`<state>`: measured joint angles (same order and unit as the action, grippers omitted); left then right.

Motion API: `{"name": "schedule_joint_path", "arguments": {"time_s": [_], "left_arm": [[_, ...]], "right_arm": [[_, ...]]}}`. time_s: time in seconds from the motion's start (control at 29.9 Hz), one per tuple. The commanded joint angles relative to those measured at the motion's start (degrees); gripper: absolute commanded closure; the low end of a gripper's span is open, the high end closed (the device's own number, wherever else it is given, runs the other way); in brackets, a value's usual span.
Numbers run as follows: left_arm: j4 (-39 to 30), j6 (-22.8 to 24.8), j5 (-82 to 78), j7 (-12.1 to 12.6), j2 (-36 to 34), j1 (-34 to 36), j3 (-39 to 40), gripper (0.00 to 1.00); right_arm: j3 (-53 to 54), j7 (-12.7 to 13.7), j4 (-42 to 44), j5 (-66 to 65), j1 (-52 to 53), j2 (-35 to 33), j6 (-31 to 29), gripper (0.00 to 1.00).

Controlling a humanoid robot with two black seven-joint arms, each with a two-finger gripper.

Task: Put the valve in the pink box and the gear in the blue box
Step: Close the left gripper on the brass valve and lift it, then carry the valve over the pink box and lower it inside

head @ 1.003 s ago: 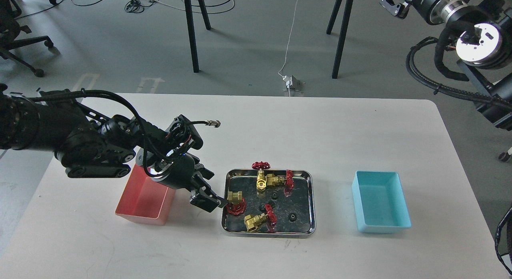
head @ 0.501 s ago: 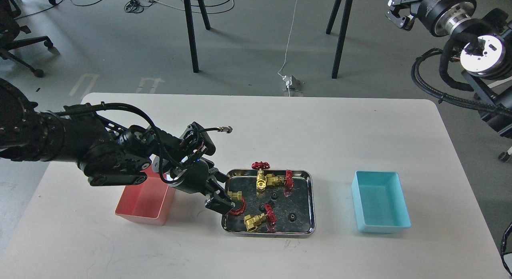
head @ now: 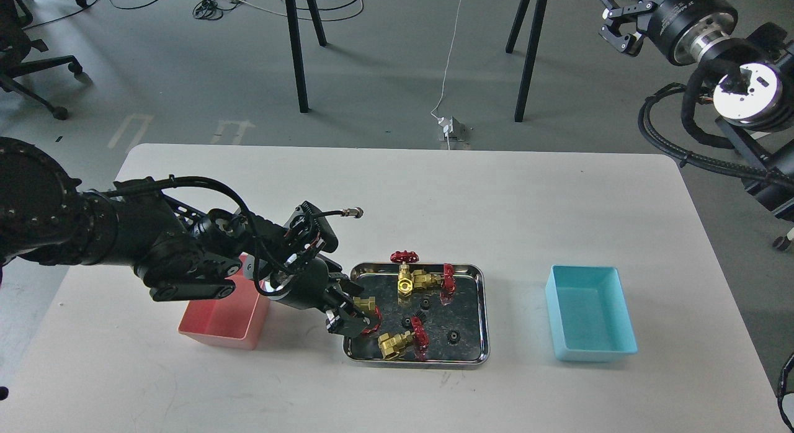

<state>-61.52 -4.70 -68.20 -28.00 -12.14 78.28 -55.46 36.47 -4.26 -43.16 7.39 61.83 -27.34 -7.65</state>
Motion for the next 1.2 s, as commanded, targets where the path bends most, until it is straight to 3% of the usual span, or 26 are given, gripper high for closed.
{"name": "schedule_joint_path", "arguments": {"time_s": [0.0,0.3,0.53,0.94,1.17], "left_arm": [[-0.01,-0.22,-1.14,0.0,-0.08,-0.15,0.0,0.42],[2.02,-3.12,-2.81,0.0,-0.08,-1.55,0.0,0.57],[2.1,-4.7,-2.81,0.0,-0.08,-1.64,0.0,0.78],[1.84,-4.88,-2.81,0.0,-0.96,-0.33,1.85,0.87],[-3.25,-4.7,-2.73,0.0,-5.87,6.08,2.02,0.87]], "right_arm": [[0.01,-0.04,0.0,0.0,-0.22,0.0,0.0,0.0],[-0.08,-0.04,0.0,0.0,-0.31,0.0,0.0,0.0],[-0.17,-0.04,0.09,-0.09,-0.57,0.0,0.0,0.0],[-0.08,-0.04,0.35,-0.09,-0.66,-0.08,0.09,0.0],[2.63,0.31,0.27,0.17,0.66,0.09,0.26,0.0]]}}
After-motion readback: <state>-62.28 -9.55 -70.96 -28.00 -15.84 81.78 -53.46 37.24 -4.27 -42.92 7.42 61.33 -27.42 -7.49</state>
